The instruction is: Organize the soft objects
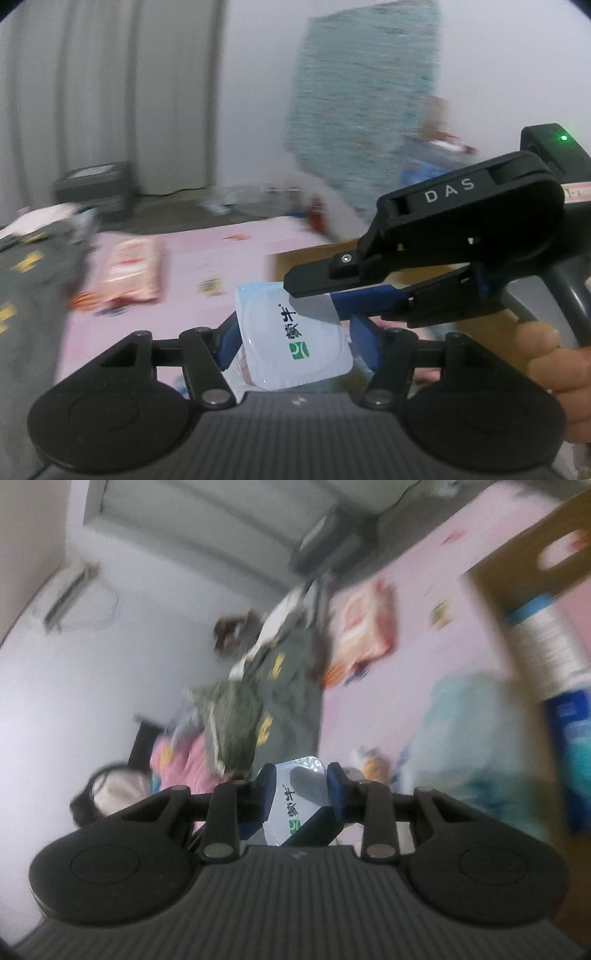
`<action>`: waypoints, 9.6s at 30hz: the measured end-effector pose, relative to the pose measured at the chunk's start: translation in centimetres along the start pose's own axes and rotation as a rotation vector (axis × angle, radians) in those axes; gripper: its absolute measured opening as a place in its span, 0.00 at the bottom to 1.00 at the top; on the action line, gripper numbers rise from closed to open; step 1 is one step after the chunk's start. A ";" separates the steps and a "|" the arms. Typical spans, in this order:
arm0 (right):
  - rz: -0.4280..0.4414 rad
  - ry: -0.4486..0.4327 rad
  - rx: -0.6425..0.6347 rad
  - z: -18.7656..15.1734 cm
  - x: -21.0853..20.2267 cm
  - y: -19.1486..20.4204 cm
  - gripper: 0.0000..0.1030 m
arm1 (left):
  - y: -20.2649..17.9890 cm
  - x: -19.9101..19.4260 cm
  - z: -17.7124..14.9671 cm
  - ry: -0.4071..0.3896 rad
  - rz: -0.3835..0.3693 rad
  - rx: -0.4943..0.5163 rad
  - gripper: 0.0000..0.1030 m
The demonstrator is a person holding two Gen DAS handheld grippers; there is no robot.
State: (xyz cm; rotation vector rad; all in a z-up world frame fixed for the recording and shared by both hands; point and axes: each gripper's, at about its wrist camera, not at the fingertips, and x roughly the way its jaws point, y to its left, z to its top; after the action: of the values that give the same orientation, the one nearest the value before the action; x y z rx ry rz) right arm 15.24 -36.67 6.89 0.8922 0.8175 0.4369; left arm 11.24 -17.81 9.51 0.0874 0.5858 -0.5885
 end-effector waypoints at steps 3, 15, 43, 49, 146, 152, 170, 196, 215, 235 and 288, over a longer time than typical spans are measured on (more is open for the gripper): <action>-0.050 -0.074 0.032 0.3 -5.3 -2.4 0.30 | -4.1 1.8 0.9 0.032 -0.100 0.043 0.62; -0.160 -0.004 0.269 -0.7 -11.2 -16.0 0.30 | -10.7 11.7 -3.0 0.414 -0.255 0.075 0.61; -0.381 0.494 0.041 -1.1 -2.8 -18.0 0.64 | -1.0 5.6 -3.5 0.254 -0.077 0.002 0.69; -0.464 0.610 0.000 -1.3 2.0 -18.3 0.67 | 2.6 5.4 -4.7 0.248 -0.018 -0.115 0.69; 0.047 0.030 0.661 -5.7 -9.5 -19.8 0.49 | -6.8 0.9 -6.0 0.014 -0.310 0.232 0.80; 0.132 0.024 0.696 -7.7 -10.3 -18.8 0.49 | -9.2 1.4 -6.8 0.054 -0.349 0.271 0.78; 0.038 0.020 0.789 -7.8 -11.3 -21.5 0.53 | -9.1 7.8 -5.2 0.296 -0.443 0.235 0.58; -0.225 0.164 0.444 -0.2 -10.9 -16.7 0.75 | -1.6 9.0 -2.3 0.277 -0.335 -0.028 0.63; -0.461 0.392 0.399 1.7 -2.2 -25.7 0.76 | 3.0 6.2 -3.1 0.197 -0.276 -0.156 0.68; -0.527 0.294 -0.453 -4.2 -4.2 -15.3 0.76 | 3.4 5.7 -3.5 0.196 -0.249 -0.177 0.68; -0.203 0.134 -0.370 -5.9 0.5 0.3 0.61 | 11.7 -8.1 -15.7 0.145 0.222 -0.250 0.75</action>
State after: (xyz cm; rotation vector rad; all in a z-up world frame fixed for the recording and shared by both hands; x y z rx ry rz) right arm 10.93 -33.18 4.81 0.4358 0.9044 0.4537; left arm 4.42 -0.22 -0.20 -0.0407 0.7754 -0.2918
